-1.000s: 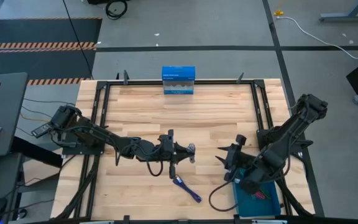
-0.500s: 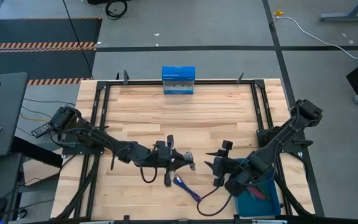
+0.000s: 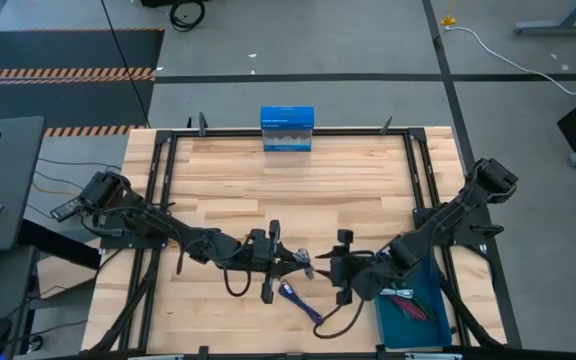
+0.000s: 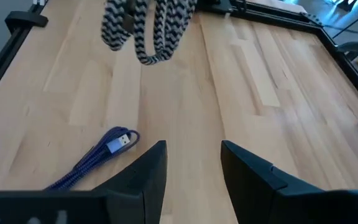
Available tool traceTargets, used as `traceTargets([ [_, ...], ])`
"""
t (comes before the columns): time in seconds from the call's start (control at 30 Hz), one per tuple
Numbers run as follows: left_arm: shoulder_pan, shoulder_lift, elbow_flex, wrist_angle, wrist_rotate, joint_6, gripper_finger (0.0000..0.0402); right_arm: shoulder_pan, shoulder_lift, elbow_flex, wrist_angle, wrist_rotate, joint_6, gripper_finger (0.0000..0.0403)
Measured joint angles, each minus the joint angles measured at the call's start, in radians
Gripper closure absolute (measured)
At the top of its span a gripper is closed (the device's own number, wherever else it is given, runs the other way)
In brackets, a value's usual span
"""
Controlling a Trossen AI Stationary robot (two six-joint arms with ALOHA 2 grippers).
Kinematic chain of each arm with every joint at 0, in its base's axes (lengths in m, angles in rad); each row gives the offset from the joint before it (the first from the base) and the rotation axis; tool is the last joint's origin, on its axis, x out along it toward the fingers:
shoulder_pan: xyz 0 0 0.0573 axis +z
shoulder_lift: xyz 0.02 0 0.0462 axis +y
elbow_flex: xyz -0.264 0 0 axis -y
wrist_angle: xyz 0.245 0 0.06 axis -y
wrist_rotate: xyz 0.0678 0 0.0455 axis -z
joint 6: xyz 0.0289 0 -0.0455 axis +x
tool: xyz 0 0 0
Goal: Pick and place USB-C Cables
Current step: Put the white USB cable into the blue bin
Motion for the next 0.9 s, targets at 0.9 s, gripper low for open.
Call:
traceTargets([
  [0.9, -0.002, -0.002, 0.000, -0.094, -0.018, 0.107, 0.0370, -0.056, -0.055, -0.094, 0.302, -0.236, -0.125, 0.0247],
])
